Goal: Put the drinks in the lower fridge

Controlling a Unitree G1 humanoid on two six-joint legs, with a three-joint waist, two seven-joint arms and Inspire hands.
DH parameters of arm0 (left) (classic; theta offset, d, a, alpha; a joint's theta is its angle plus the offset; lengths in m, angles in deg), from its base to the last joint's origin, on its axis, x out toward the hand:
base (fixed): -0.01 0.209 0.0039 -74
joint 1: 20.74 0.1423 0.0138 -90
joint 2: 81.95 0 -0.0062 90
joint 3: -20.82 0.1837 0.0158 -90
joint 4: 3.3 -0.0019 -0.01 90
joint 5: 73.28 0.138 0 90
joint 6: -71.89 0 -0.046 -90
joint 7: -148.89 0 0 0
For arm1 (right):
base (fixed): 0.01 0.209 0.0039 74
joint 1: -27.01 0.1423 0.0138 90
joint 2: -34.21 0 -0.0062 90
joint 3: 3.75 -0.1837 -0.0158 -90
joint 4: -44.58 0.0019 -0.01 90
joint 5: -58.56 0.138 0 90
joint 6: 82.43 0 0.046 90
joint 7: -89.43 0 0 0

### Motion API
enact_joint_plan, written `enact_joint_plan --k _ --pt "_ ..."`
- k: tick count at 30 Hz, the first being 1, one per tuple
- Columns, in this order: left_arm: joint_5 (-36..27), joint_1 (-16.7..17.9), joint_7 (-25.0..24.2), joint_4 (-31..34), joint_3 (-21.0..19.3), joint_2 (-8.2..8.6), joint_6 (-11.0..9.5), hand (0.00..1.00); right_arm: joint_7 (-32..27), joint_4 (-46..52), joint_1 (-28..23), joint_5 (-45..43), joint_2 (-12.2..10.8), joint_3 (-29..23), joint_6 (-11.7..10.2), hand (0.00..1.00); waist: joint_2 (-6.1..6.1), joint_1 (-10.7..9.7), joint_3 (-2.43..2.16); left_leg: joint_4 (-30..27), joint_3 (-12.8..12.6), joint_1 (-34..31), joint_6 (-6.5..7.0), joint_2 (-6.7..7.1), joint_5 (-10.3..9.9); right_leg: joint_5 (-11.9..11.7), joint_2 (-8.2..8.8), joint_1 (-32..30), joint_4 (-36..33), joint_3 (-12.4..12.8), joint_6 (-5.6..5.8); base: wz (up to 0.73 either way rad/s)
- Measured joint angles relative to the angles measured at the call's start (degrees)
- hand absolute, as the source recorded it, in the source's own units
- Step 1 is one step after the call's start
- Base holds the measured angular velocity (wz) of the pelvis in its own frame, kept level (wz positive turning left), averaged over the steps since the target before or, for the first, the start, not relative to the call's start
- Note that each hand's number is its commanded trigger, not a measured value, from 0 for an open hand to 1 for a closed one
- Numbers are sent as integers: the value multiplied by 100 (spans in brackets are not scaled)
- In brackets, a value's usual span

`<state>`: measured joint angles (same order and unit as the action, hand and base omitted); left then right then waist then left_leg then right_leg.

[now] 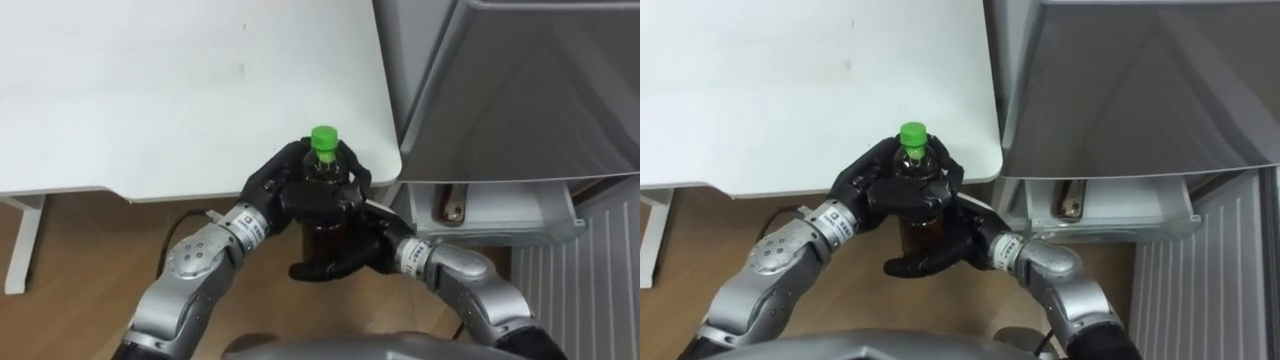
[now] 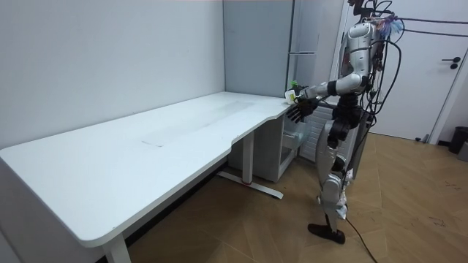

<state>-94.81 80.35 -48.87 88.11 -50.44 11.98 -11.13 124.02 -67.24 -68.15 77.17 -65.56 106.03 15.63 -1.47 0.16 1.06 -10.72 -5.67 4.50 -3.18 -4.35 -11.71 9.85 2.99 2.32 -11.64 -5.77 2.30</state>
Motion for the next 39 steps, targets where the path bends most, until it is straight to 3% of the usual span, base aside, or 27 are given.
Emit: enact_joint_plan --k 1,2,14,16,17,18,19,28,34,39 --pt "19 0 -7 -8 14 -5 -14 100 5 0 -5 60 22 21 -7 91 -10 1 0 1 -1 9 0 0 0 0 -1 10 3 5 0 0" --pt "115 0 -44 -25 35 -7 -51 100 5 0 -21 157 54 33 -10 100 -27 4 -2 0 0 14 0 2 0 0 -1 21 9 6 0 0" --pt "227 36 -162 -203 196 -5 -85 100 76 -85 -63 184 257 159 -66 100 -16 23 -7 -1 6 -9 0 1 0 -1 -14 -15 -6 44 -1 0" --pt "169 53 -161 -206 189 -6 -83 97 114 -85 -71 168 315 222 -164 100 -7 23 -12 -1 6 -8 0 2 0 -1 -13 -14 -6 49 -2 0" --pt "63 79 -146 -209 174 -5 -82 71 129 -84 -71 152 373 295 -284 100 -4 23 -13 -2 6 -5 0 2 0 -1 -14 -13 -6 51 -2 0" --pt "49 85 -128 -211 173 0 -82 4 120 -85 -71 131 386 326 -320 100 -3 23 -14 -2 6 -3 0 1 0 -1 -14 -10 -7 51 -2 0" --pt "27 91 -123 -211 172 0 -82 0 120 -85 -71 131 387 329 -323 100 -2 23 -15 -2 6 -3 0 2 0 -1 -14 -10 -7 51 -2 0" --pt "-10 113 -140 -159 55 -11 -81 0 193 -73 -125 137 376 295 -340 100 29 4 -35 -15 33 -32 0 1 0 -2 -12 -12 0 14 -2 2" --pt "-23 120 -119 399 -166 -15 -112 0 167 -92 -223 137 376 245 -302 100 98 15 -79 -34 49 -71 0 -3 0 -3 -4 -22 5 -51 -4 5" --pt "-28 89 14 635 -241 -21 -131 0 16 -378 -192 137 337 127 -429 100 111 -27 -70 -73 118 -66 0 -2 0 -2 6 50 18 -130 -3 8"
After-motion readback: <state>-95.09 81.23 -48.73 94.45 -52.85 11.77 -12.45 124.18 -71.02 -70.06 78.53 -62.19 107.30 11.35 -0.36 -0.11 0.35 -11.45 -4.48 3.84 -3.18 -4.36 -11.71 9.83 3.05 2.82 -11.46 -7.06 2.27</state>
